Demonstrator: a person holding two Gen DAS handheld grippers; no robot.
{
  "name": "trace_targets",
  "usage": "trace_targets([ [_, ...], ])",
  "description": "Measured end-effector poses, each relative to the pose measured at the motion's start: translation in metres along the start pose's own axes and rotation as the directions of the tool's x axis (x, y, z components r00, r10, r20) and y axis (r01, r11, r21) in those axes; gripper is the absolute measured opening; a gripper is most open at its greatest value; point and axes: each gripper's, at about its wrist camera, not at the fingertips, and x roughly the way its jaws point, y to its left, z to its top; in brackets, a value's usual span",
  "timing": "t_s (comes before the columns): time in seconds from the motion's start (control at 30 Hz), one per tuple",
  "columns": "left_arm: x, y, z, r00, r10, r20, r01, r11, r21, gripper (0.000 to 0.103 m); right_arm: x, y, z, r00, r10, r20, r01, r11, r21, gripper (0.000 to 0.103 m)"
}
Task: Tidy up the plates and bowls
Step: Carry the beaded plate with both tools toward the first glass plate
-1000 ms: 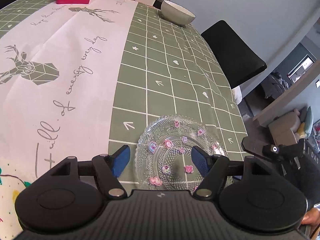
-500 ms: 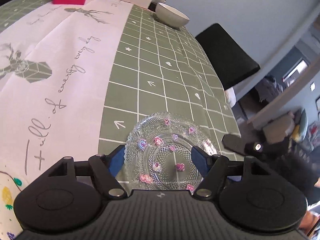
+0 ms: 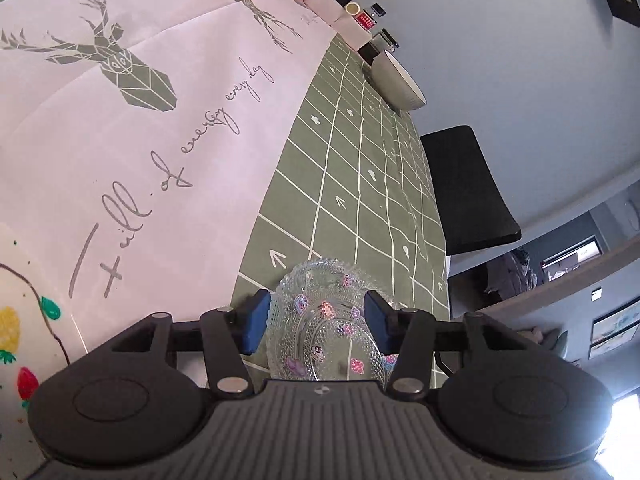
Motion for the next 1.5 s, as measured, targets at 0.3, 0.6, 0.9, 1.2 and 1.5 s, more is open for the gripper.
trace_targets([
  [0.3, -0.012, 0.009, 0.005, 0.999, 0.032, 0.044, -0.030, 0.999, -0.030, 0.058, 0.015, 0.015, -0.010, 0.996, -0.031, -0.082, 0.031, 1.000, -0.007, 0.055],
  [0.6, -0.024, 0.023, 0.007, 0.997, -0.011, 0.072, 0.020, 0.992, -0.126, 0.057, 0.030, 0.010, -0.022, 0.991, -0.129, -0.027, 0.129, 0.992, 0.014, 0.010],
  [0.9, -0.025, 0.015, 0.007, 0.994, -0.106, 0.041, 0.110, 0.985, -0.130, 0.058, 0.028, -0.003, -0.031, 0.999, 0.036, -0.031, -0.032, 0.992, 0.119, 0.006],
  [1.2, -0.048, 0.002, -0.001, 0.999, -0.032, 0.042, 0.037, 0.994, -0.103, 0.015, 0.018, 0.009, -0.038, 0.997, 0.080, -0.016, -0.077, 0.991, 0.110, 0.007],
  [1.5, -0.098, -0.028, 0.004, 0.995, -0.077, 0.066, 0.086, 0.987, -0.135, 0.015, -0.014, 0.062, -0.053, 0.994, 0.104, 0.021, -0.104, 0.994, 0.040, 0.007],
])
